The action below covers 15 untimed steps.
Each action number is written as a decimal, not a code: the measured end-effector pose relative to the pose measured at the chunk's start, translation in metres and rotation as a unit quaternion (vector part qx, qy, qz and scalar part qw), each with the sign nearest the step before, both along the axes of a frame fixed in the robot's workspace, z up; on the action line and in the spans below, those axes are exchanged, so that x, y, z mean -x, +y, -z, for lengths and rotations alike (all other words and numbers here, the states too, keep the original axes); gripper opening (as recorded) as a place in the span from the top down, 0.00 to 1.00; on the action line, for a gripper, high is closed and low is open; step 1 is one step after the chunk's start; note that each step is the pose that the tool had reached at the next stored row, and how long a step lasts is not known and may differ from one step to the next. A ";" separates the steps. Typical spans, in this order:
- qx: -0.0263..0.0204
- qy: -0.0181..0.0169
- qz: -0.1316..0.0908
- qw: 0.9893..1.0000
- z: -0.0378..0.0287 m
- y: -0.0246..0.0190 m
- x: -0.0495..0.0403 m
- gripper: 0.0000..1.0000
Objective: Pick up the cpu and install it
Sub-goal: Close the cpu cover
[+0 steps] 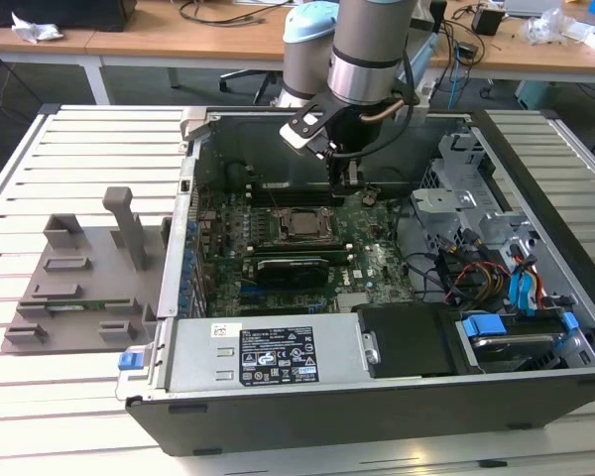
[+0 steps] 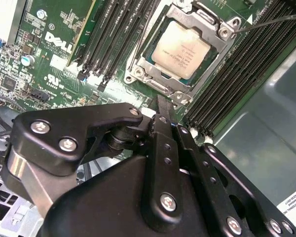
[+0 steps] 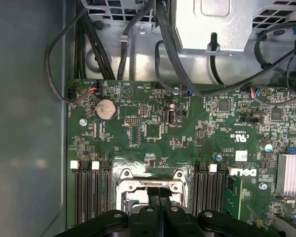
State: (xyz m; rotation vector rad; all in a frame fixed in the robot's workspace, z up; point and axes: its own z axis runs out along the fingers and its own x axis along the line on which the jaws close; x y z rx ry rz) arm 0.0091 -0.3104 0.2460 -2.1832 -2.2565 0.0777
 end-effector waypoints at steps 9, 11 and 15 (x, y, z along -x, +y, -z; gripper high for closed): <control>0.000 0.000 0.000 1.000 0.0023 0.0000 0.0062 0.89; 0.000 0.000 0.000 1.000 0.0026 0.0000 0.0073 0.89; 0.000 0.000 0.000 1.000 0.0032 0.0000 0.0093 0.89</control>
